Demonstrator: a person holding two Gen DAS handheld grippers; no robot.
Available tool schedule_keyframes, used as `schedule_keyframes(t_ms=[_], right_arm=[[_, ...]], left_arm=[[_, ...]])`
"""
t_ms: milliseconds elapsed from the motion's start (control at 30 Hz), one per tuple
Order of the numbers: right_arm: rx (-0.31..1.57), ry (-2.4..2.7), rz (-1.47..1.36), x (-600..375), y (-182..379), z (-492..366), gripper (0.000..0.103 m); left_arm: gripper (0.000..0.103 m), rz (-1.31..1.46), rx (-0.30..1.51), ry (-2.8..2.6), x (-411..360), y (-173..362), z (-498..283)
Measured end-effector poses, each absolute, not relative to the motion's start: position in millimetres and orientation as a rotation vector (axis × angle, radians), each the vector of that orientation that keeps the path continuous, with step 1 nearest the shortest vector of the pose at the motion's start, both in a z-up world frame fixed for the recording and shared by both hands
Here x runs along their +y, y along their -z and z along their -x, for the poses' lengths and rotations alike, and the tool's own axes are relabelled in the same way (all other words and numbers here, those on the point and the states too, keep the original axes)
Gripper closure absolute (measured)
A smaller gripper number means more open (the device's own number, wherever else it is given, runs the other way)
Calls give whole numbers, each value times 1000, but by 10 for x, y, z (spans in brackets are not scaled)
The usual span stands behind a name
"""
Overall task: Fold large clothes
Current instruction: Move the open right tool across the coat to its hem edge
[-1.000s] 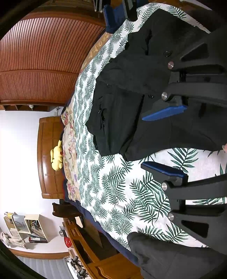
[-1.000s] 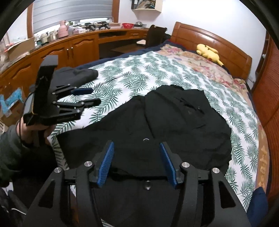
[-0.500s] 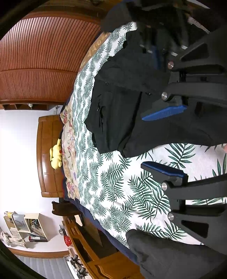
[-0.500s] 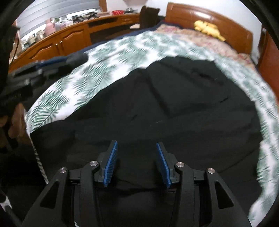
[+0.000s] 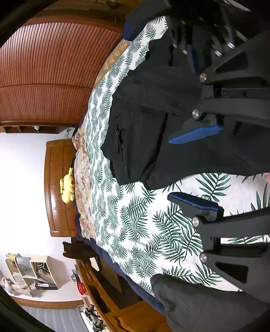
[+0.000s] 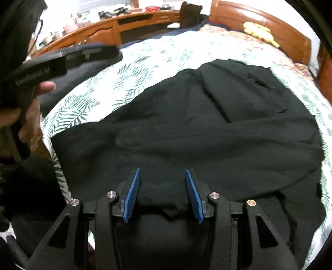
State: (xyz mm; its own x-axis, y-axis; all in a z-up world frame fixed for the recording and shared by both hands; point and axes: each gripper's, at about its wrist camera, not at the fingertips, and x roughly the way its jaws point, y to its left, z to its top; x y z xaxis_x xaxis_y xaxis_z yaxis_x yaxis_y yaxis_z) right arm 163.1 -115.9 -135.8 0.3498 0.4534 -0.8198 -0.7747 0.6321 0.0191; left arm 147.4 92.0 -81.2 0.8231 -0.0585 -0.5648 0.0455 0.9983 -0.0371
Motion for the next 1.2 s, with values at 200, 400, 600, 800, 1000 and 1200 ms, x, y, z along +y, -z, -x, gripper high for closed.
schedule_keyframes(t_ms=[200, 400, 600, 800, 1000, 1200], right_arm=[[875, -679, 429, -1709, 1274, -1836, 58], [856, -486, 489, -2078, 1277, -2540, 58], [891, -340, 416, -2311, 1295, -3444, 58], [1066, -354, 311, -2417, 1581, -3845, 57], [1068, -349, 342, -2488, 1713, -3723, 51], [961, -346, 363, -2553, 1504, -3348, 50]], left_arm=[[56, 54, 605, 83, 889, 795, -1485], [56, 36, 617, 77, 804, 820, -1532], [55, 9, 632, 72, 704, 857, -1584], [56, 12, 647, 99, 650, 869, -1583], [55, 2, 629, 117, 567, 810, -1549], [56, -20, 647, 106, 541, 855, -1575]])
